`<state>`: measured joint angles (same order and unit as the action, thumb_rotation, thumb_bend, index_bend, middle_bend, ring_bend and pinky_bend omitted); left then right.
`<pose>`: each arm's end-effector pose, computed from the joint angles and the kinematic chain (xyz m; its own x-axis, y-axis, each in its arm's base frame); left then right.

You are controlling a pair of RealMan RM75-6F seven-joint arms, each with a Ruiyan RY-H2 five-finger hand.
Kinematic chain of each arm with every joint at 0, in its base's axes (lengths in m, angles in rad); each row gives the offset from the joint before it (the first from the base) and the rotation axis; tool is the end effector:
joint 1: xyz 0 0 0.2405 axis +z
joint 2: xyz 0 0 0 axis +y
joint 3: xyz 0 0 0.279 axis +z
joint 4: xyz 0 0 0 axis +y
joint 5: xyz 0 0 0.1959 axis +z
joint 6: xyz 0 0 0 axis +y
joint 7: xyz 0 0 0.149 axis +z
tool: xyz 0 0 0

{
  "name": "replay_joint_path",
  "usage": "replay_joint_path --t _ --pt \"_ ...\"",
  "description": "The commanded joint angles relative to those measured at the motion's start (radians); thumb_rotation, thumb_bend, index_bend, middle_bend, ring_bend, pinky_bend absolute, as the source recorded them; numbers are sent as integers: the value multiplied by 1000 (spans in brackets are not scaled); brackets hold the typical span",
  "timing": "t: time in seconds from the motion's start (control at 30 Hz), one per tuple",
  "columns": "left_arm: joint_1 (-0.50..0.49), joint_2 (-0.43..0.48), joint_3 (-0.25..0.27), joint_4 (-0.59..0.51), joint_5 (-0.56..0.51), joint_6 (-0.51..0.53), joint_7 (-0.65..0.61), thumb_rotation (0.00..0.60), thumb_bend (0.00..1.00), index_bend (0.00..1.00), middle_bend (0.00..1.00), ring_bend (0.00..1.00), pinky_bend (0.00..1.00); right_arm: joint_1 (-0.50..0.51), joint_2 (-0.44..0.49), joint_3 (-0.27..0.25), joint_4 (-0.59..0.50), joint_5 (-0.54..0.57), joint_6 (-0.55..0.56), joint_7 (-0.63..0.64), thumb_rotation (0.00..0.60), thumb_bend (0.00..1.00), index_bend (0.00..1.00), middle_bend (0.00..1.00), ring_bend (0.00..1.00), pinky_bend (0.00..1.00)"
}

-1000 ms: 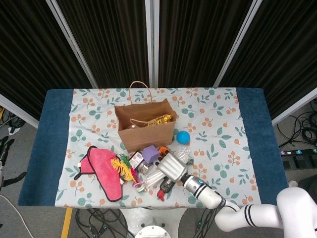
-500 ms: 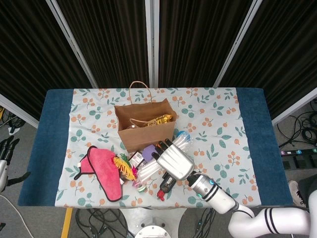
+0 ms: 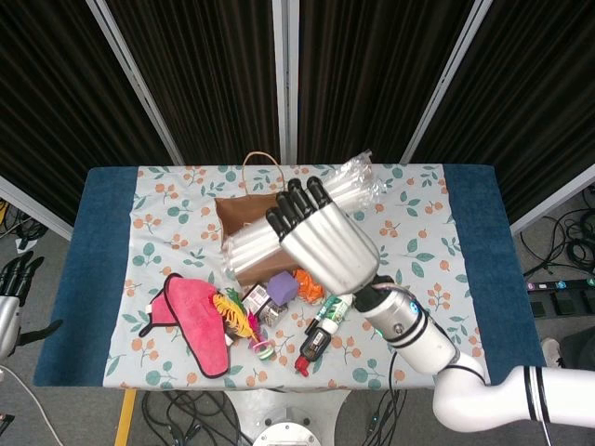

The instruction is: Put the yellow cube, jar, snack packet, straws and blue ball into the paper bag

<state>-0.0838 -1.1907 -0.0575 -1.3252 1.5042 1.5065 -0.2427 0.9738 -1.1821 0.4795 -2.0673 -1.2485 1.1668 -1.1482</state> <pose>-0.3695 0.1910 0.1915 0.3677 -0.0422 0.9290 0.9298 0.0022 -0.3680 0.0532 -0.3273 0.1696 0.5080 0.6404 0.5761 -0.3587 -0.4507 0.8174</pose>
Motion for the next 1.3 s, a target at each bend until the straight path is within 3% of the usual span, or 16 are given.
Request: replay_joint_path --t 0.03,0.3,0.6,0.97,1.1,1.23,1.3 --pt "1 1 0 -2 -1 1 0 600 98 80 137 63 199 92 -30 46 139 82 -16 -94 600 154 548 482 356 454" --pt "0 7 -3 0 -5 1 -9 600 98 80 137 63 199 230 -105 -21 374 153 -80 -265 600 157 548 482 356 456" --pt "4 0 0 16 -7 1 -32 600 99 80 137 62 199 269 -212 -137 412 227 -63 -347 600 158 548 482 356 457" --pt "5 -4 1 25 -3 4 -52 600 99 80 137 63 199 309 -256 -187 413 278 -59 -376 600 120 540 461 353 422" --pt "5 -4 2 21 1 10 -45 600 99 80 137 63 199 331 -235 -201 383 358 -85 -424 600 8 378 382 237 287" --pt "7 0 1 17 0 14 -44 600 100 80 137 62 199 350 -228 -201 352 419 -68 -445 600 0 193 272 134 168" --pt "8 2 1 15 1 15 -43 600 100 80 137 62 199 354 -224 -206 339 417 -55 -438 600 0 168 262 126 154"
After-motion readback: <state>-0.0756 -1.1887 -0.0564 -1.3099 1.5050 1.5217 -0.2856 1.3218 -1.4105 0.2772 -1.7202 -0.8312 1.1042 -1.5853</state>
